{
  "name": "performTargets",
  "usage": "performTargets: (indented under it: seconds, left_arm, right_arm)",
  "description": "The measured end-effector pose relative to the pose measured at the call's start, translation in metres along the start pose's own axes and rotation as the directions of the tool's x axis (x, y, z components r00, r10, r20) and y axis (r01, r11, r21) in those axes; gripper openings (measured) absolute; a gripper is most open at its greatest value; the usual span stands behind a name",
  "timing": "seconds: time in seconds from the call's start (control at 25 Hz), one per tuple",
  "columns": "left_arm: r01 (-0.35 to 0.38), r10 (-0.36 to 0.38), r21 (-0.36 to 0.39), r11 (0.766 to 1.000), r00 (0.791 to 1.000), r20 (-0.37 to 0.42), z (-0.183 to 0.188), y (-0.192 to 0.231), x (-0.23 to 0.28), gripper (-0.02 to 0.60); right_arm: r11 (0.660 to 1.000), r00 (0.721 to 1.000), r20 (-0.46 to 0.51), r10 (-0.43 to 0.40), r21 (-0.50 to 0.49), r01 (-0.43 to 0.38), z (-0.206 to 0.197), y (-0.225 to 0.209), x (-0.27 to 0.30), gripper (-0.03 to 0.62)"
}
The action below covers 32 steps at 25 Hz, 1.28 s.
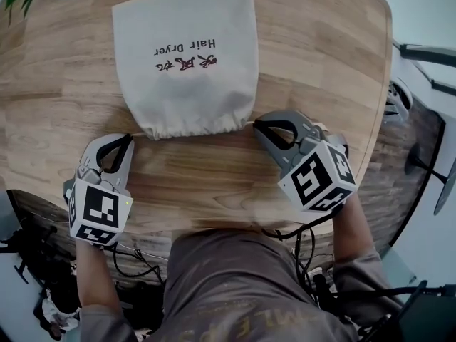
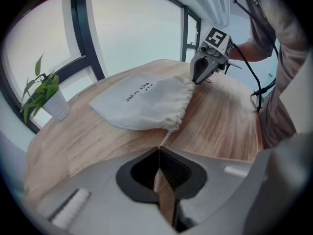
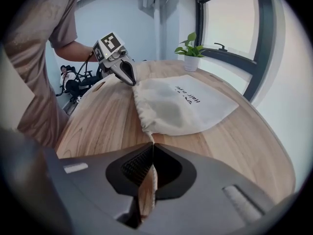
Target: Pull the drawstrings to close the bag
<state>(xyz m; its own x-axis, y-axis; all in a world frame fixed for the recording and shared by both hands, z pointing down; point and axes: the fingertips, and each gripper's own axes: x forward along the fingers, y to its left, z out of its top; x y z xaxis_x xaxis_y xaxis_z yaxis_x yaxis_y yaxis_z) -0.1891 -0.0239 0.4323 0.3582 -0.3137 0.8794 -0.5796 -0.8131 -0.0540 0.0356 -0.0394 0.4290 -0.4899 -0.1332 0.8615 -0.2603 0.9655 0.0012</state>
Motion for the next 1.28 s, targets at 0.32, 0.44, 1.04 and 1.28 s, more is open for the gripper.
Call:
performTargets:
  seconds: [0.32, 0.44, 1.04, 1.28]
  left_arm:
    - [0.013, -0.013, -0.051, 0.999, 1.000, 0.002, -0.004, 0.013, -0.008, 0.008]
    - [0.014, -0.014, -0.070, 0.997, 1.000, 0.005, -0.010, 0.017, -0.013, 0.008]
    - [0.007, -0.007, -0.092, 0.996, 1.000, -0.002, -0.029, -0.004, -0.018, 0.006]
    - [0.009, -0.010, -0.048, 0.999, 1.000, -0.012, -0.028, -0.010, -0.007, 0.008]
  right_arm:
    - [1.000, 1.000, -0.013, 0.006, 0.010, -0.006, -0.003, -0.010, -0.005, 0.035]
    - [1.000, 1.000, -0.015, 0.008, 0.012, -0.007, -0.004, -0.010, -0.006, 0.035]
    - [1.000, 0.999, -0.053, 0.004, 0.024, -0.003, -0.053, 0.003, -0.025, 0.035]
    - [1.000, 0.997, -0.079, -0.006, 0.011, 0.007, -0.051, 0.002, -0.019, 0.037]
